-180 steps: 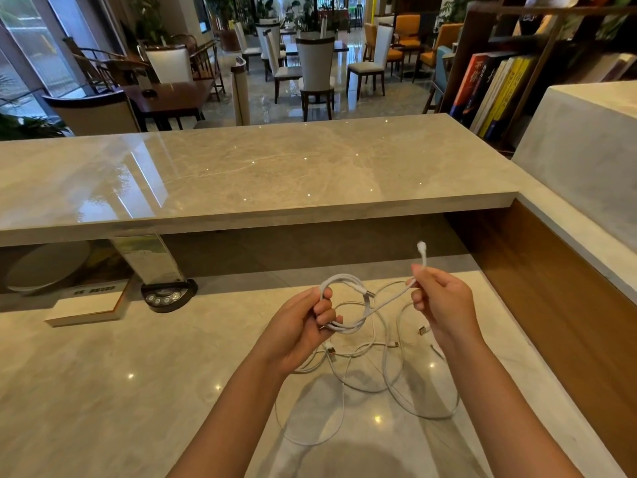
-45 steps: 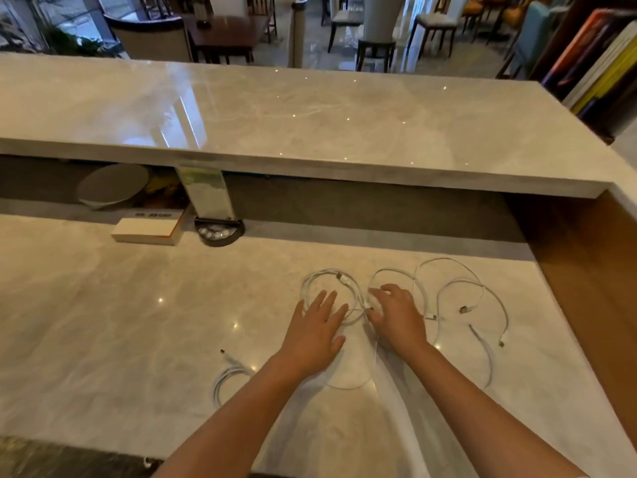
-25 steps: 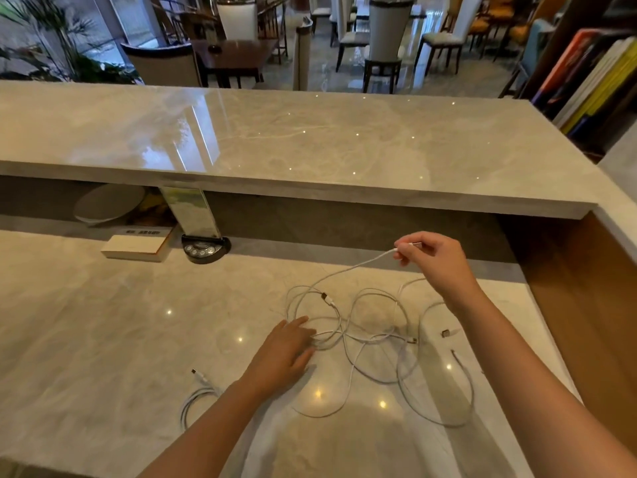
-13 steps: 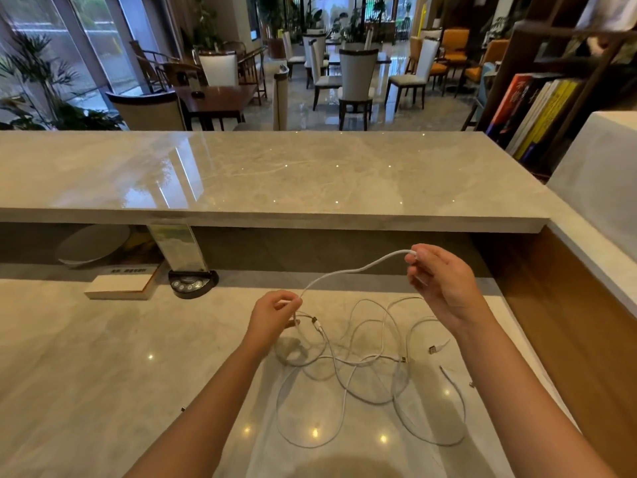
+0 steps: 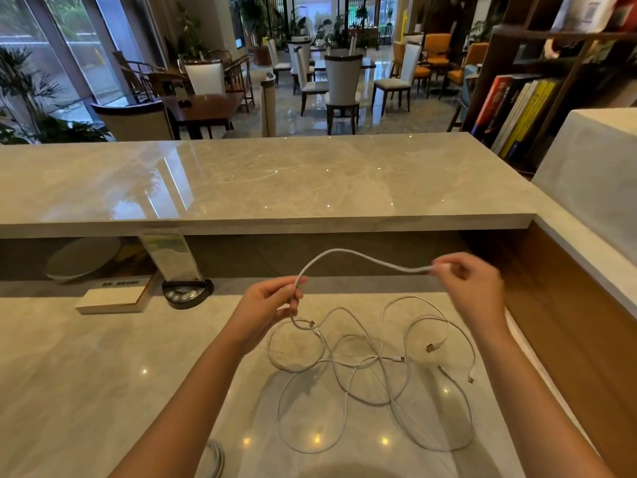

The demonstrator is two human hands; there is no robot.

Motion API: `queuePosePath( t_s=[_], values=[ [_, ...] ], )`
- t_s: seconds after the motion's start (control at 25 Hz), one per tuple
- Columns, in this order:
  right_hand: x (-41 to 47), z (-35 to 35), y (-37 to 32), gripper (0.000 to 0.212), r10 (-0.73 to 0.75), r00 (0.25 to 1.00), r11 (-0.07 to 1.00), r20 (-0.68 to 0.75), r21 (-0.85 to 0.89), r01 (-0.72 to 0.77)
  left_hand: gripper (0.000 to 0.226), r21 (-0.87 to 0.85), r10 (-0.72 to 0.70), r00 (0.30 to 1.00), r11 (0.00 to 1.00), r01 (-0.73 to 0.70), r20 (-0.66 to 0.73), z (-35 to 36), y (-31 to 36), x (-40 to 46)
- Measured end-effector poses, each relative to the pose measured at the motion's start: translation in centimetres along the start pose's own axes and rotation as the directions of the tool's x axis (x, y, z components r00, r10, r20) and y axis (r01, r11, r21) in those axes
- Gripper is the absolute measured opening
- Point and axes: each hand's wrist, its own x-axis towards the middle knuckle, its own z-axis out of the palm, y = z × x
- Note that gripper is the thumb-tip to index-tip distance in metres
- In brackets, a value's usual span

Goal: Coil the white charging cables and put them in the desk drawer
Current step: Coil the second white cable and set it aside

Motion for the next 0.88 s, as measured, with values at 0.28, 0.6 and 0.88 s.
queuePosePath(
  t_s=[0.28,0.6,0.88],
  values=[
    [-5.0,4.4,-4.2,0.004,-0.23,0.809,0.935,0.541,-0.107,0.337,0.02,0.369,0.236,0.968,0.895,-0.25,0.083,5.4,0.3,-0.8],
    [-4.0,4.9,-4.6,0.012,-0.024,0.865,0.984,0.501,0.166,-0.068,0.018,0.582,0.21,0.955,0.758,-0.295,0.21,5.5,-0.8,-2.0],
    [-2.7,6.2,-2.0,0.007,-0.261,0.958,0.963,0.121,-0.035,0.267,0.024,0.298,-0.016,0.973,0.953,-0.055,0.231,4.9,0.0,-2.7]
  ],
)
